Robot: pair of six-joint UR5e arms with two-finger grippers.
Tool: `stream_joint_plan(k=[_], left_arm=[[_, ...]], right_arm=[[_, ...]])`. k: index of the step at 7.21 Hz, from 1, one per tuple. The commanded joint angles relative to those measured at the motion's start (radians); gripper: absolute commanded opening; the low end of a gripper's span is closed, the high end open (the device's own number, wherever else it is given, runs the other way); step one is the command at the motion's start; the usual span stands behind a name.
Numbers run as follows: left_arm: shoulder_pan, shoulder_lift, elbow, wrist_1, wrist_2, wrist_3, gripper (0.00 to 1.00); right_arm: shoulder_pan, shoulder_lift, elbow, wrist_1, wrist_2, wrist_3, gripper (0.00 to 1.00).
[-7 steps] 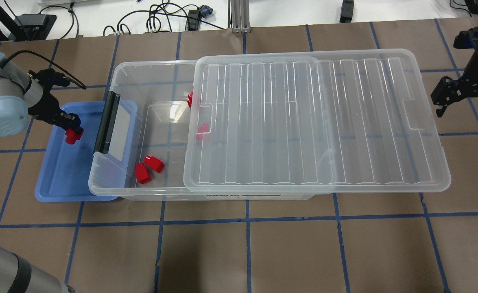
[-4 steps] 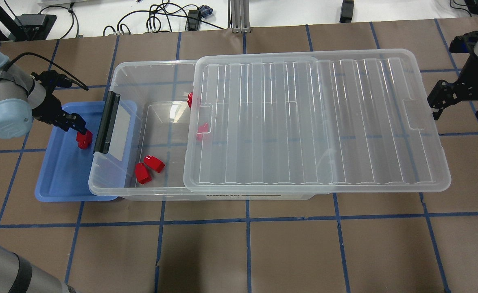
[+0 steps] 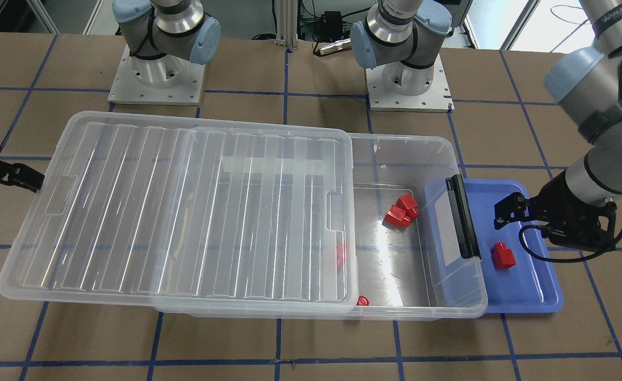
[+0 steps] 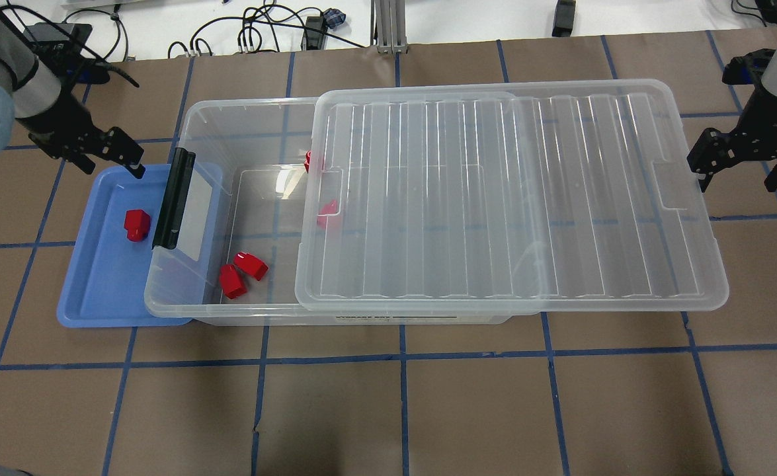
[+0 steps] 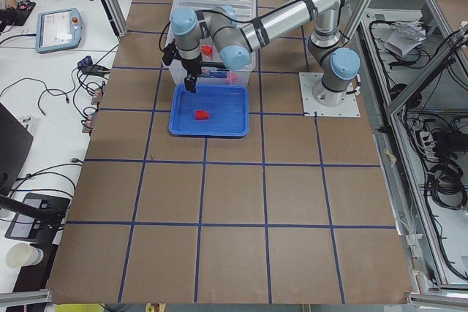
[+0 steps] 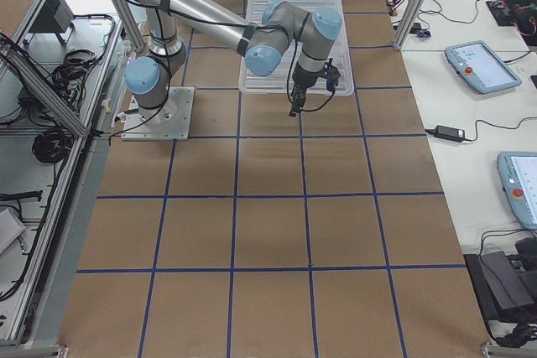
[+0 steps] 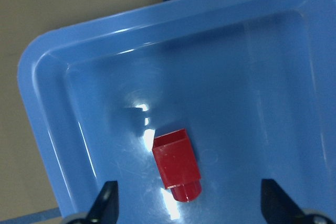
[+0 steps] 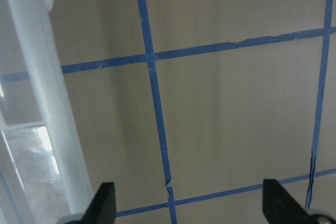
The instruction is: Place red block in blue tray from box
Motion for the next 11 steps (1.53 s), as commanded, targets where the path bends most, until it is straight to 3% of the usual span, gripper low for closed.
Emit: stream_joint_plan(k=[1, 5, 11], left_arm=[[-0.136, 0.052, 0.175, -0.29, 0.003, -0.266, 1.0], [-0.262, 0.15, 0.103, -0.29, 0.008, -0.432, 1.0], [-0.271, 0.158, 0.072, -0.269, 0.017, -0.48, 1.0]], right_arm=[[0.029, -0.001, 0.002, 0.002, 0.002, 0.022, 1.0], [0.144, -0.004, 0.003, 0.015, 0.004, 0.161, 1.0], [0.276, 0.0, 0.003, 0.015, 0.073, 0.321, 1.0]])
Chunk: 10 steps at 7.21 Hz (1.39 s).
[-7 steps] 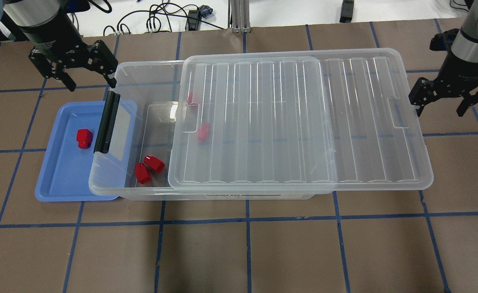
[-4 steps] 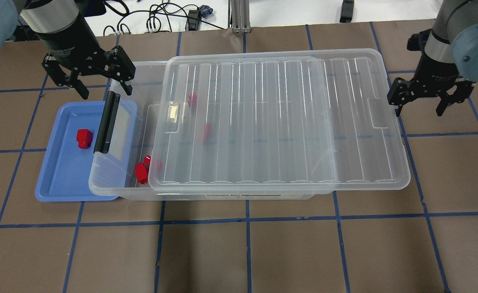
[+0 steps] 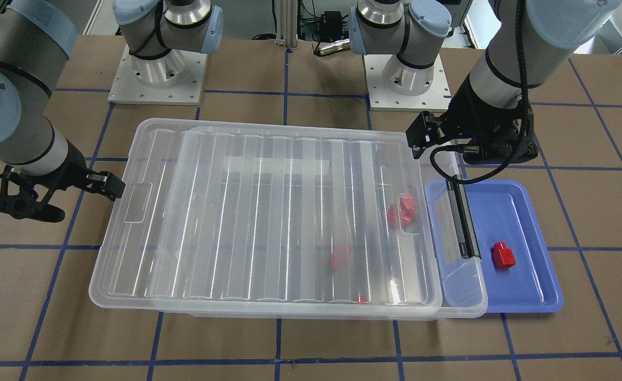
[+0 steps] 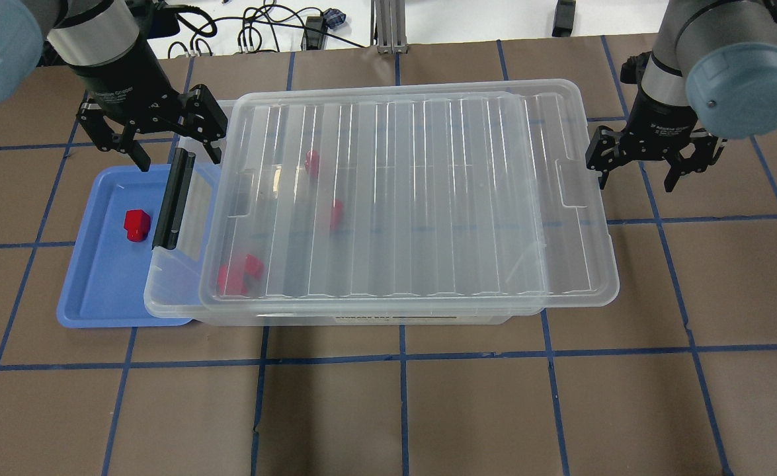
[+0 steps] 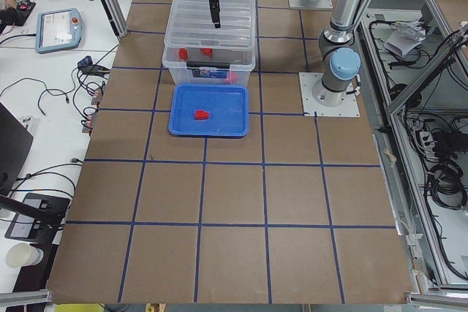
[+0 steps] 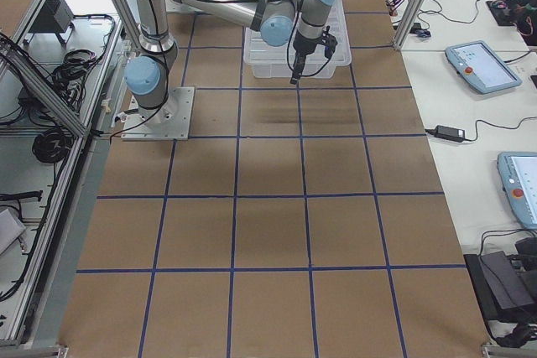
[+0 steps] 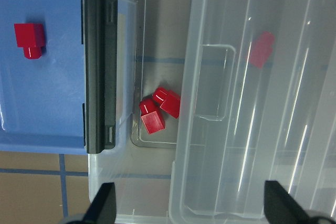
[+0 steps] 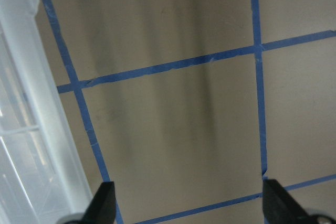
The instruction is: Place red block in blue tray from box
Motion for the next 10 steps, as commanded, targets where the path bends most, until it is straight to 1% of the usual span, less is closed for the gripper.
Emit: stream_joint_plan(k=[1, 2, 3, 4, 6, 7, 8, 10], left_arm=[[-0.002, 0.001, 0.003, 0.024, -0.001, -0.004, 1.0], [-0.016, -0.005, 0.012, 0.029, 0.002, -0.001, 1.0], [-0.046, -0.003, 0.012, 0.03, 0.014, -0.007, 1.0], [-0.054, -0.009, 0.015, 0.052, 0.017, -0.021, 1.0], [-0.042, 0.0, 0.017, 0.063, 0.008, -0.019, 1.0], [-0.043, 0.001, 0.016, 0.084, 0.012, -0.019, 1.0], [-0.042, 0.001, 0.016, 0.133, 0.015, -0.016, 1.0], [-0.043, -0.006, 0.017, 0.139, 0.008, -0.022, 1.0]], right_arm=[[0.041, 0.001, 0.0, -0.002, 0.01, 0.022, 1.0], [0.047, 0.001, 0.0, -0.001, 0.011, 0.058, 1.0], [0.047, 0.001, 0.0, 0.001, 0.031, 0.06, 1.0], [0.047, -0.003, -0.002, 0.001, 0.062, 0.06, 1.0], [0.055, -0.005, -0.002, 0.003, 0.077, 0.06, 1.0], [0.07, -0.002, -0.002, -0.002, 0.079, 0.06, 1.0], [0.072, -0.002, -0.006, -0.002, 0.073, 0.059, 1.0], [0.069, -0.031, -0.041, -0.002, 0.065, 0.056, 1.0]])
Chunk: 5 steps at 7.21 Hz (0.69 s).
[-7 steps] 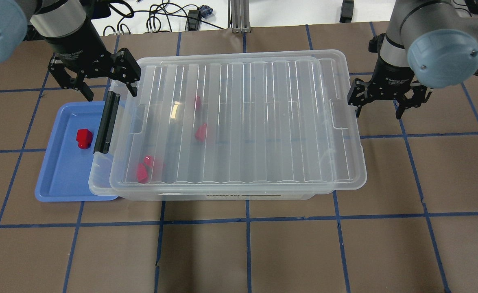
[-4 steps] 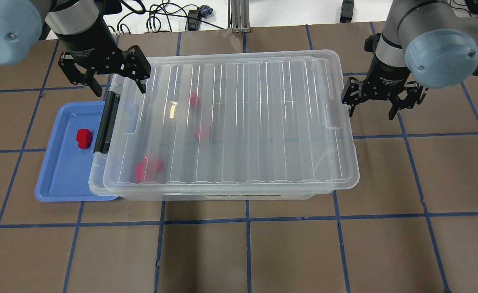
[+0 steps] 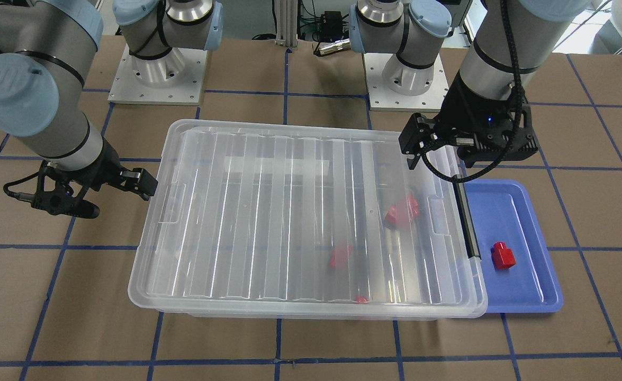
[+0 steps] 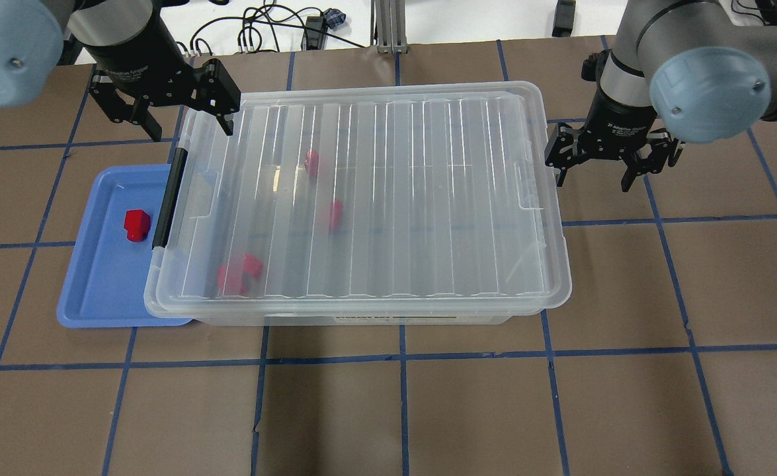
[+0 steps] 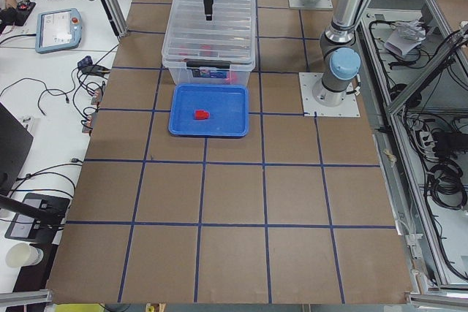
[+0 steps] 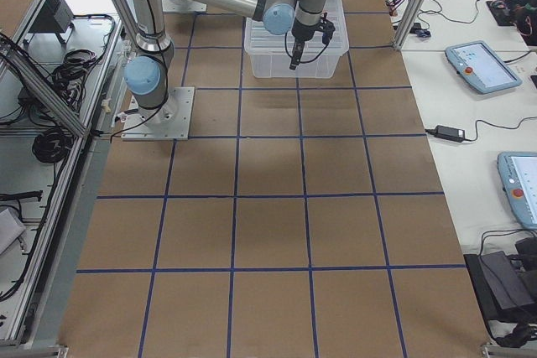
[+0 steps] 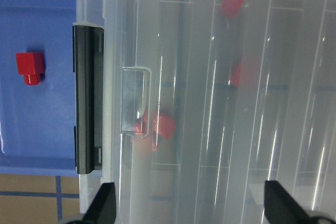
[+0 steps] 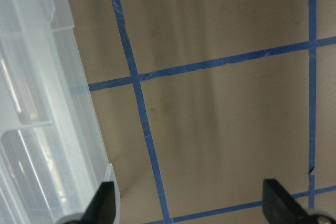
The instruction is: Place red block in blue tray from box
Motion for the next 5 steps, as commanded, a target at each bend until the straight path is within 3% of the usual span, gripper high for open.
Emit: stream_joint_plan(k=[1, 3, 5], left_arm=[[-0.008, -0.012, -0.002, 0.023, -0.008, -0.008, 1.0], [-0.006, 0.011, -0.002, 0.023, -0.009, -0.004, 1.0], [-0.009, 0.018, 0.001, 0.026, 0.001, 0.005, 1.0]], right_arm=[[-0.004, -0.037, -0.057, 0.006, -0.004, -0.002, 1.0], [0.001, -0.104, -0.108, 0.136, 0.012, 0.003, 1.0], [0.034, -0.196, -0.091, 0.204, 0.012, 0.003, 1.0]])
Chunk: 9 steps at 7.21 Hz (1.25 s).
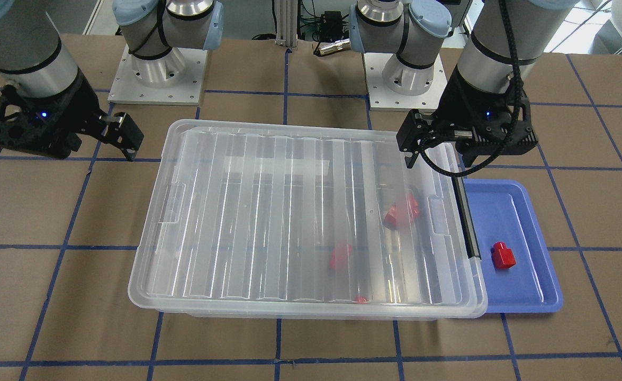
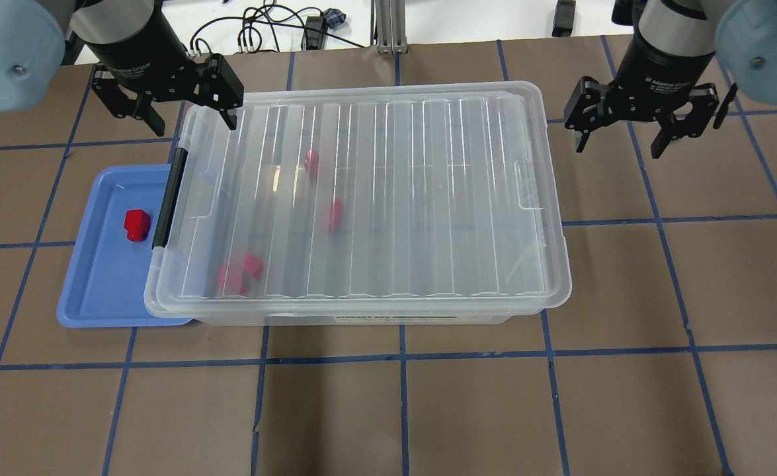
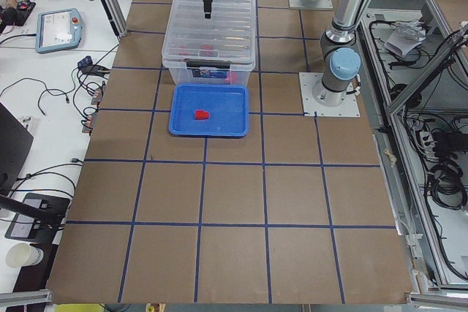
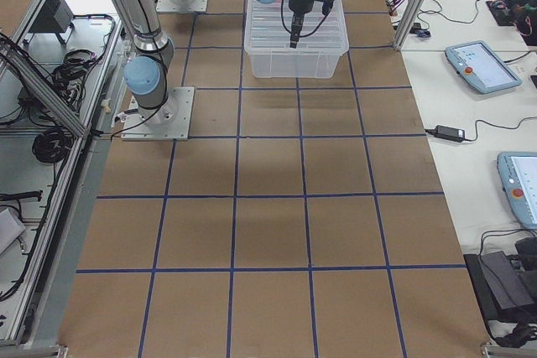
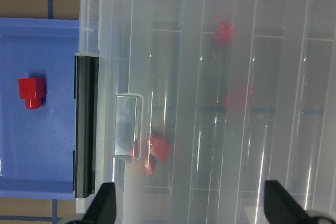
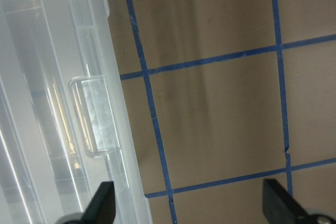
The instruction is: Place red block in blue tray from box
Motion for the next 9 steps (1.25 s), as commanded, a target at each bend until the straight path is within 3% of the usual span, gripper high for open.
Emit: stream_joint_plan(k=[1, 9], left_arm=[[-0.006, 0.012, -0.011, -0.003, -0.004, 0.005, 1.0], [-0.001, 0.005, 0.007, -0.05, -0.007, 0.049, 1.0]], right_arm=[[0.046, -0.081, 0.002, 0.065, 0.002, 0.0, 1.0], [0.042, -0.094, 0.01, 0.065, -0.002, 0.0, 1.0]])
